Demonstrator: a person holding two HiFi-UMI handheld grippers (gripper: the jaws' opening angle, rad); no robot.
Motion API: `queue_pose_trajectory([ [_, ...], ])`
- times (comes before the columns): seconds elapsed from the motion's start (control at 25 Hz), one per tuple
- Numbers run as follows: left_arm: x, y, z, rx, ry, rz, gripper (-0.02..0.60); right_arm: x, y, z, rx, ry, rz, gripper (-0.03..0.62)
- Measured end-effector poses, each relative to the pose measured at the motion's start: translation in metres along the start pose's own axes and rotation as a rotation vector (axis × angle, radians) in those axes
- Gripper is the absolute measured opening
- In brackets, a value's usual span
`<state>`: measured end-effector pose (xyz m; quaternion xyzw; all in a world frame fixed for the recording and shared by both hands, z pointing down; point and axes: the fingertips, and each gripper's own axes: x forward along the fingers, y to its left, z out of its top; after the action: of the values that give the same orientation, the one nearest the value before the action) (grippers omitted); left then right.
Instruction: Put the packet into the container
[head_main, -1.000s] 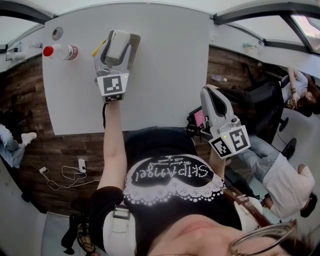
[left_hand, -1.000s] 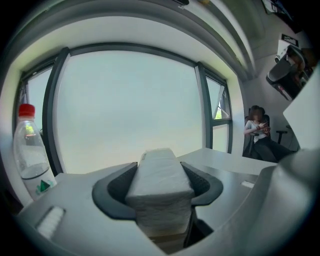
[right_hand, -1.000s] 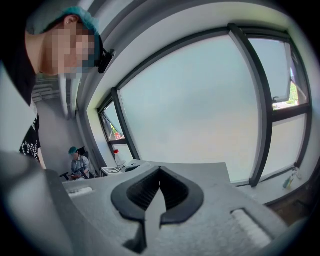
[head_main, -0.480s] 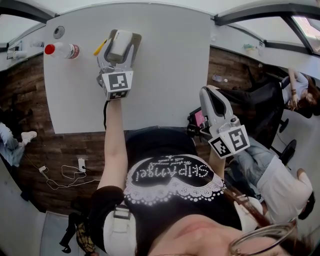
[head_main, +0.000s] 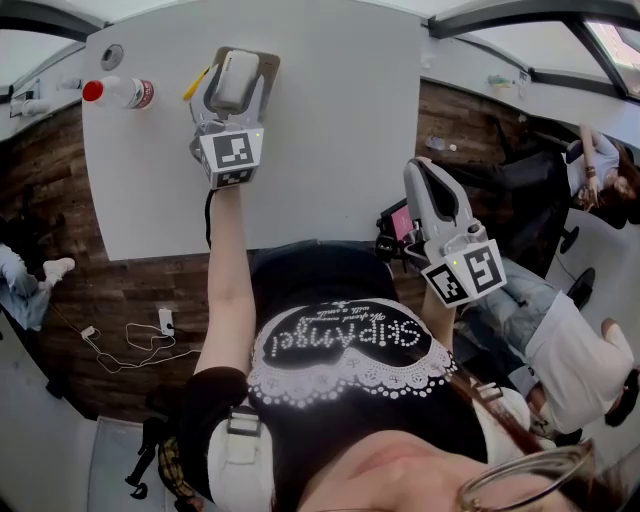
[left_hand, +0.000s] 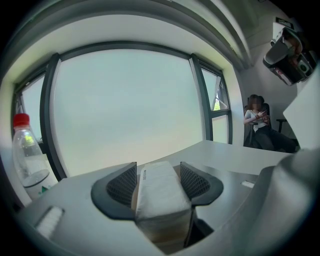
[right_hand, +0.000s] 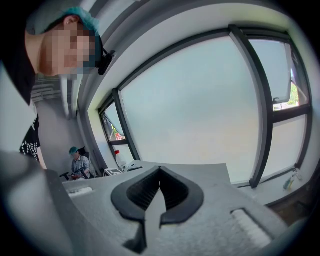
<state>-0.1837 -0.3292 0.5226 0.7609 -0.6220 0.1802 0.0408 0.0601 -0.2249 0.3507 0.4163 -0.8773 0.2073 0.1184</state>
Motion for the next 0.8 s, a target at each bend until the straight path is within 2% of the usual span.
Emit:
queue_pose_trajectory([
  [0.36, 0.003, 0.003, -0.002, -0.018, 0.025, -0.014, 0.264, -0.009, -0.002, 0.005, -0.015, -0.029, -0.018, 0.002],
  [0.68, 0.001, 0.009, 0.002, -0.088, 0.021, -0.025, 0.236, -0.029, -0.011, 0.016, -0.041, -0.072, -0.058, 0.002],
  [0.8, 0.0, 0.011, 0.006, -0.152, 0.033, -0.026, 0.235, -0.035, -0.008, 0.018, -0.037, -0.089, -0.054, 0.002],
])
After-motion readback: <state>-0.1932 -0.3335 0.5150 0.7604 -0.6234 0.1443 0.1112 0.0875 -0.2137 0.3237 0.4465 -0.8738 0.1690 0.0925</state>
